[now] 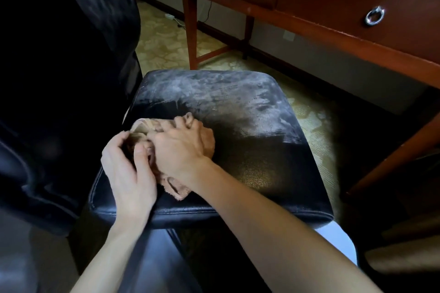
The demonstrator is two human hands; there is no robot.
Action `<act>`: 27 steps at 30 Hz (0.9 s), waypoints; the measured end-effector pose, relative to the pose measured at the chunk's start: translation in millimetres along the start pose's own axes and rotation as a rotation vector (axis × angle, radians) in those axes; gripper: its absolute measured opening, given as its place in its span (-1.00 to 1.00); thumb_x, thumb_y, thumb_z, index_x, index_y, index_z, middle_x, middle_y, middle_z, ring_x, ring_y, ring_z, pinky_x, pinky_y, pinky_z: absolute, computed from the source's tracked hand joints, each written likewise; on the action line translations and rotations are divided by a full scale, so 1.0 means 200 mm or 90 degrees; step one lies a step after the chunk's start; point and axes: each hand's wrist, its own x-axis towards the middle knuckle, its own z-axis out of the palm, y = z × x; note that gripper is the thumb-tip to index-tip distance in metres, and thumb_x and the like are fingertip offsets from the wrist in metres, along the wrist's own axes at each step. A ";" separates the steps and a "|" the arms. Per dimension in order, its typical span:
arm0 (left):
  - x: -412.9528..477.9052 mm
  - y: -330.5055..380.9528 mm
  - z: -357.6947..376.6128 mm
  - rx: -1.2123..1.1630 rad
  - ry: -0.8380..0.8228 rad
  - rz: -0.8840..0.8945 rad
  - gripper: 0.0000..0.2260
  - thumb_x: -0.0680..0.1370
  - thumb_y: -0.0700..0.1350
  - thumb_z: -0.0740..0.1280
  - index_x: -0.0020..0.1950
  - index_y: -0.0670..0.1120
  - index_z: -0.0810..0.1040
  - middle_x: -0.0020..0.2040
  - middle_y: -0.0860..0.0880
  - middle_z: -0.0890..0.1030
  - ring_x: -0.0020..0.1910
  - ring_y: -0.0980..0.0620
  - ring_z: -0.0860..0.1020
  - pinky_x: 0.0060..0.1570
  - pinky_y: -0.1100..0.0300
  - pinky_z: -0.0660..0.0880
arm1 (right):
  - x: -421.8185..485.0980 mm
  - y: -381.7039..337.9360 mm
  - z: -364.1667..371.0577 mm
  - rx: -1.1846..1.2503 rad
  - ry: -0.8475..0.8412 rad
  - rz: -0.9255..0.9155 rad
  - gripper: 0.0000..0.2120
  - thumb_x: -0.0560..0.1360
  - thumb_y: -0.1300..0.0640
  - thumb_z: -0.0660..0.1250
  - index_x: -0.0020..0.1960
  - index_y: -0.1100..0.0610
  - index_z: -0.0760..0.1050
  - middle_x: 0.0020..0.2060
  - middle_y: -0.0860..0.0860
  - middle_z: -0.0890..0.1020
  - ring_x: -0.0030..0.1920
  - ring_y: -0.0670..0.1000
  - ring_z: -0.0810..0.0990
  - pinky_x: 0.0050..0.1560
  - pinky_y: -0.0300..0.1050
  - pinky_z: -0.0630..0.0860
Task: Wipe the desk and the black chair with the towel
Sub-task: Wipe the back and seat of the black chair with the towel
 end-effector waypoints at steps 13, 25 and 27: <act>0.03 -0.01 0.01 0.138 -0.103 -0.004 -0.66 0.66 0.05 0.24 0.28 -0.16 0.55 0.13 -0.15 0.61 0.17 -0.24 0.54 0.29 -0.18 0.42 | -0.59 0.94 -0.20 0.027 0.067 0.382 -0.76 0.57 -0.02 0.21 0.11 -0.07 0.62 0.04 0.09 0.68 0.14 0.25 0.55 0.13 0.08 0.46; -0.02 0.04 0.03 0.187 -0.158 0.021 -0.64 0.71 0.05 0.19 0.36 -0.16 0.52 0.28 -0.15 0.59 0.32 -0.19 0.47 0.30 -0.08 0.39 | -0.19 0.31 -0.24 -0.025 0.068 0.100 -0.43 0.50 -0.29 0.30 0.43 -0.08 0.44 0.54 0.12 0.32 0.58 0.28 0.14 0.45 0.57 -0.07; -0.02 0.06 0.02 0.141 -0.139 -0.015 -0.64 0.71 0.03 0.21 0.40 -0.17 0.48 0.32 -0.15 0.57 0.34 -0.19 0.47 0.27 -0.02 0.38 | -0.08 0.18 -0.17 -0.024 0.026 0.046 -0.33 0.51 -0.29 0.30 0.54 -0.08 0.27 0.62 0.15 0.12 0.63 0.28 -0.06 0.41 0.63 -0.26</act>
